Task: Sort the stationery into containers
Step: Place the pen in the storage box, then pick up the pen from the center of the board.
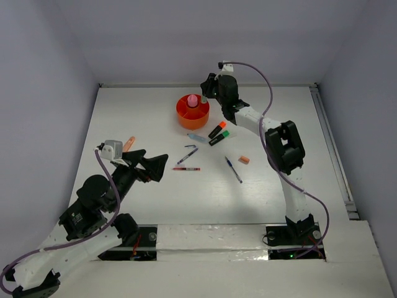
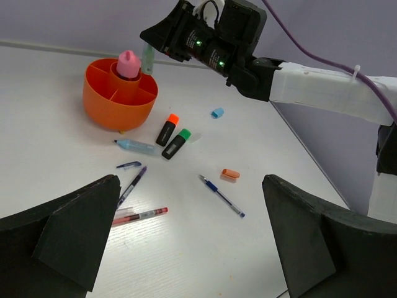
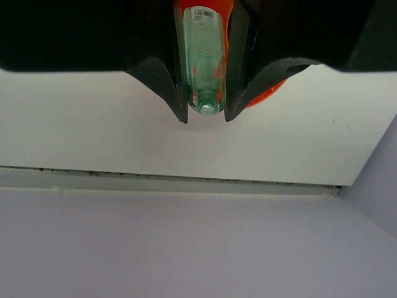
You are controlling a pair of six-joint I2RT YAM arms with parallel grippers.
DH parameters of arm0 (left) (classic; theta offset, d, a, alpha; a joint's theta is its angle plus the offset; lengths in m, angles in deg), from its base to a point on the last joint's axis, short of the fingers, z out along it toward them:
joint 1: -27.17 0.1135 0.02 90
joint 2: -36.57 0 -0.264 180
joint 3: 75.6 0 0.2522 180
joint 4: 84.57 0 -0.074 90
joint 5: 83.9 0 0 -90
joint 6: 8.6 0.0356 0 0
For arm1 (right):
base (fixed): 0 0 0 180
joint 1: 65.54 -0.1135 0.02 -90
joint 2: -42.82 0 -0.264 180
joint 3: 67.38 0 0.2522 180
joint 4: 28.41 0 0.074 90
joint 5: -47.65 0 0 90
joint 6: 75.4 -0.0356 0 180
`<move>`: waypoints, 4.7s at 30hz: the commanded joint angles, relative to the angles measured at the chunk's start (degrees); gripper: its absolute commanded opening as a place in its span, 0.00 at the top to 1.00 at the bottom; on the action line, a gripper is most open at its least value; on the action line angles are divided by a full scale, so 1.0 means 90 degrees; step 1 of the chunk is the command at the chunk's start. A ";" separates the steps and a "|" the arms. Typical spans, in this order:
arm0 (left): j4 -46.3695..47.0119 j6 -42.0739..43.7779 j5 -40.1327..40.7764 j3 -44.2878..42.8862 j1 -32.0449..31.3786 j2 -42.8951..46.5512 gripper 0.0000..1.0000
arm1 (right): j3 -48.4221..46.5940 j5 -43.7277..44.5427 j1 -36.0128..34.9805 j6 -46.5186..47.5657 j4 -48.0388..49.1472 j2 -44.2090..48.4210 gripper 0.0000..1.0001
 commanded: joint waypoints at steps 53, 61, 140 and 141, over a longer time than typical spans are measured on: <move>0.1317 -0.1222 -0.0409 -0.0510 0.4620 -0.5066 0.37 | 0.2540 -0.2185 0.0067 0.0873 -0.2355 0.4859 0.58; -0.0752 0.0417 -0.0362 -0.2980 0.4622 -0.7580 0.33 | 0.2433 -0.2665 0.0067 0.0893 -0.2648 0.5162 0.28; -0.0490 0.0780 -0.2548 -0.2201 0.6448 -0.9641 0.68 | 0.1427 -0.3076 -0.1075 0.0951 -0.3517 0.4215 0.39; -0.0471 0.0780 -0.2588 -0.2191 0.6448 -0.9632 0.68 | 0.1408 -0.3085 -0.1143 0.0951 -0.3527 0.4186 0.39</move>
